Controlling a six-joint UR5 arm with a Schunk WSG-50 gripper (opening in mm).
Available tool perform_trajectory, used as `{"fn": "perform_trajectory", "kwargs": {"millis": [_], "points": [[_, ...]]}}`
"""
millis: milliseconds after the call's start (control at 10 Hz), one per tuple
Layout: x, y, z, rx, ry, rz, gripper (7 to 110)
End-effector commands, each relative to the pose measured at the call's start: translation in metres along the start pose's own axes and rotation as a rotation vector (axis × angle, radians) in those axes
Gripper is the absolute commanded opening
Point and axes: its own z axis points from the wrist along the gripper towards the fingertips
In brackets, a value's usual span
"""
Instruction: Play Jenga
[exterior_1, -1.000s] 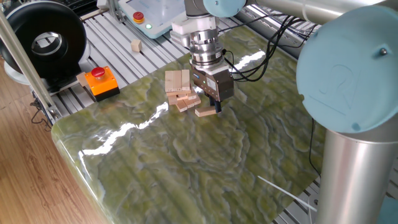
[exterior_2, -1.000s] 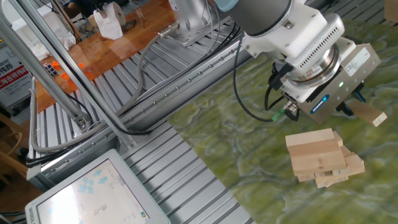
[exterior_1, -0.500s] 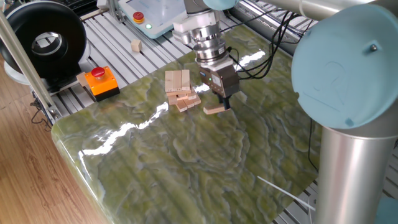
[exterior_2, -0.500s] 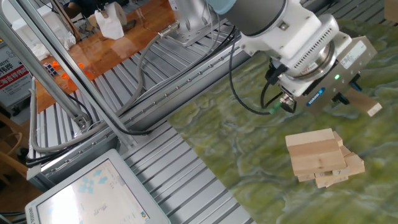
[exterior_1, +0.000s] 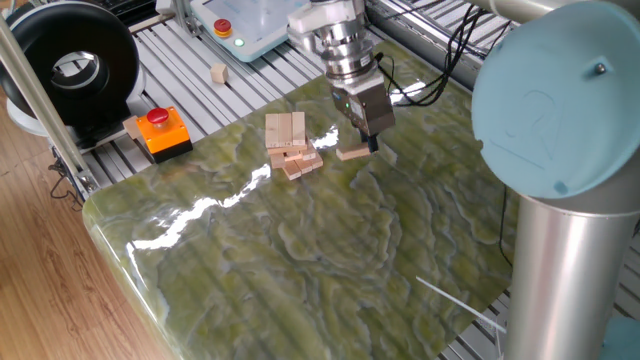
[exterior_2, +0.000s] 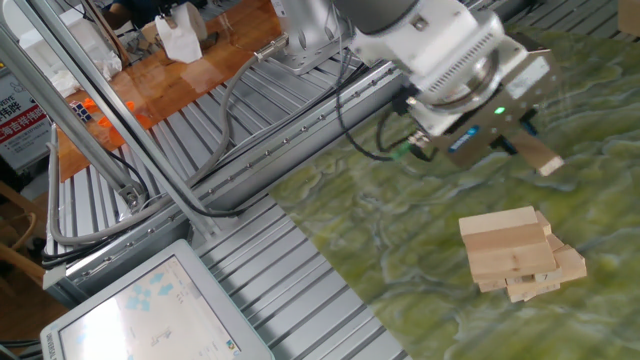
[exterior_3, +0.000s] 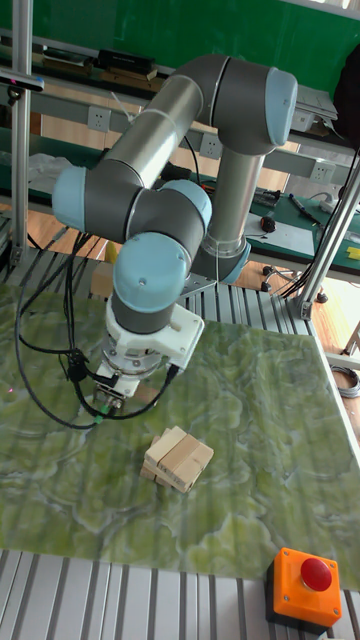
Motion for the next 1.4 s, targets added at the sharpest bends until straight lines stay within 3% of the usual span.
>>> {"fn": "perform_trajectory", "kwargs": {"millis": [0,300,600,700,1200,1300], "points": [[0.010,-0.038,-0.022,0.107,-0.058,0.065,7],[0.000,-0.067,-0.039,0.209,-0.121,0.149,7],[-0.008,-0.079,-0.057,0.211,-0.130,0.169,7],[-0.011,-0.087,-0.063,0.238,-0.118,0.203,7],[-0.041,-0.111,-0.073,0.257,-0.117,0.238,7],[-0.043,-0.118,-0.077,0.292,-0.118,0.249,7]]}}
